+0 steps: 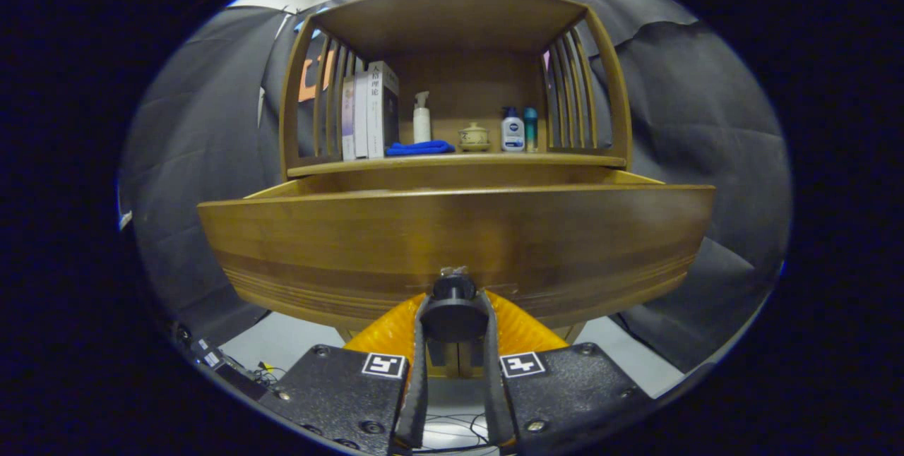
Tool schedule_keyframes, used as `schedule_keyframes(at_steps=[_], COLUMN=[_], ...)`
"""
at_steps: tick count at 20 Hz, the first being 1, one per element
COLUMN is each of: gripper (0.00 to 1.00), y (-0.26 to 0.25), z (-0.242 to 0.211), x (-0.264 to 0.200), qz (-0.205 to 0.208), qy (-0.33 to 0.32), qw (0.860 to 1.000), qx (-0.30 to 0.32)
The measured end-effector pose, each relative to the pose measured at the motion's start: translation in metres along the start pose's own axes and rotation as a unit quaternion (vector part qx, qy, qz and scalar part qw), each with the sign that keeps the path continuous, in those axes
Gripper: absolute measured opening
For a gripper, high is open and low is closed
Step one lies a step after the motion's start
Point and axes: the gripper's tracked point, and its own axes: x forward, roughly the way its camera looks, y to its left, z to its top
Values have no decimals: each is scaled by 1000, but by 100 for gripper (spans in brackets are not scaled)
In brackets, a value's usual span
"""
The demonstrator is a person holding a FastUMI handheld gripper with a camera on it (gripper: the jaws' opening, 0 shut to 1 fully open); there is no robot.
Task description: Pull open the drawer, take out the items inside it, and place them on the countertop above the cabinet.
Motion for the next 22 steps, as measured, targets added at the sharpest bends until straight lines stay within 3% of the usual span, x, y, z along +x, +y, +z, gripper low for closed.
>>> schedule_keyframes(at_steps=[7, 17, 19, 22], gripper=[36, 36, 45, 88], y=[4, 3, -1, -12], z=[-11, -14, -5, 18], x=[-25, -24, -36, -67], qz=[15, 17, 15, 5], qy=[9, 18, 4, -24], qw=[1000, 1000, 1000, 1000], qx=[8, -11, -3, -7])
